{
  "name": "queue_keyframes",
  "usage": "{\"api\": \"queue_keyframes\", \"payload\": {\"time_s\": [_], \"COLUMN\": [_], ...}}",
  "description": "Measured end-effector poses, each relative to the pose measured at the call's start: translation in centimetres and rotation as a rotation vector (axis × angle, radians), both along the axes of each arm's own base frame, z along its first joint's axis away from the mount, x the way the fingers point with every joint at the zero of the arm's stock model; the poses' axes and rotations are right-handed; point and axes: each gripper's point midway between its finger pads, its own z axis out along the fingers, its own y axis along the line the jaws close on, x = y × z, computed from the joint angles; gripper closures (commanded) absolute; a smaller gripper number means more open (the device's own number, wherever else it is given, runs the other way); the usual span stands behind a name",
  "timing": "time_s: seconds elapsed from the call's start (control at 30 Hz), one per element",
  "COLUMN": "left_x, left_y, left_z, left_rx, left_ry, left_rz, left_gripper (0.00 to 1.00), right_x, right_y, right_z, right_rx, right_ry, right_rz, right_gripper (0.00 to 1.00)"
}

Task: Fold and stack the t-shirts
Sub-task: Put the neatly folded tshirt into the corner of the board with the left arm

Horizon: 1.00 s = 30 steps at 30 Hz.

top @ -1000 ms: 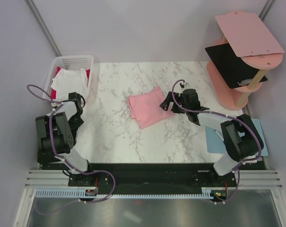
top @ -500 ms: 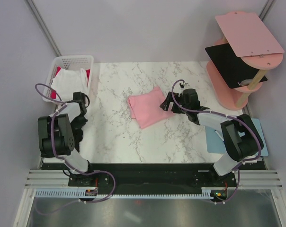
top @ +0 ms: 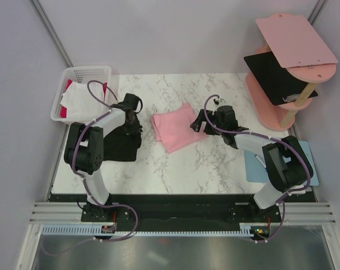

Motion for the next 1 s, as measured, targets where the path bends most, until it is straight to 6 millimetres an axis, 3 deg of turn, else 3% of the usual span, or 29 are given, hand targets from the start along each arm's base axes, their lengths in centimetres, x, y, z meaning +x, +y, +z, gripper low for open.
{"api": "queue_keyframes", "payload": {"time_s": [0.1, 0.13, 0.23, 0.4, 0.47, 0.73, 0.83, 1.0], "left_x": [2.5, 3.1, 5.0, 6.5, 6.2, 3.5, 3.0, 0.2], "left_y": [-2.8, -3.3, -4.6, -6.6, -7.6, -11.8, -12.4, -12.5], "left_z": [0.0, 0.1, 0.8, 2.9, 3.5, 7.9, 6.9, 3.6], "left_rx": [-0.05, -0.06, -0.092, -0.109, -0.1, -0.171, -0.182, -0.16], "left_ry": [-0.012, -0.019, -0.046, -0.114, -0.132, -0.253, -0.244, -0.161], "left_rz": [-0.034, -0.038, -0.048, -0.081, -0.105, -0.208, -0.221, -0.237], "left_gripper": [0.77, 0.57, 0.4, 0.29, 0.24, 0.22, 0.22, 0.22], "right_x": [0.0, 0.0, 0.0, 0.1, 0.1, 0.1, 0.1, -0.2], "right_y": [0.0, 0.0, -0.1, -0.4, -0.4, -1.1, -1.9, -2.8], "right_z": [0.0, 0.0, 0.0, 0.3, 0.5, 0.3, -0.1, -0.8], "right_rx": [-0.003, -0.004, -0.011, -0.021, -0.02, -0.033, -0.045, -0.055], "right_ry": [-0.001, -0.001, -0.006, -0.016, -0.021, -0.023, -0.013, 0.004], "right_rz": [0.0, 0.0, 0.002, -0.007, -0.009, -0.02, -0.033, -0.052], "right_gripper": [0.02, 0.02, 0.02, 0.02, 0.02, 0.02, 0.02, 0.02]}}
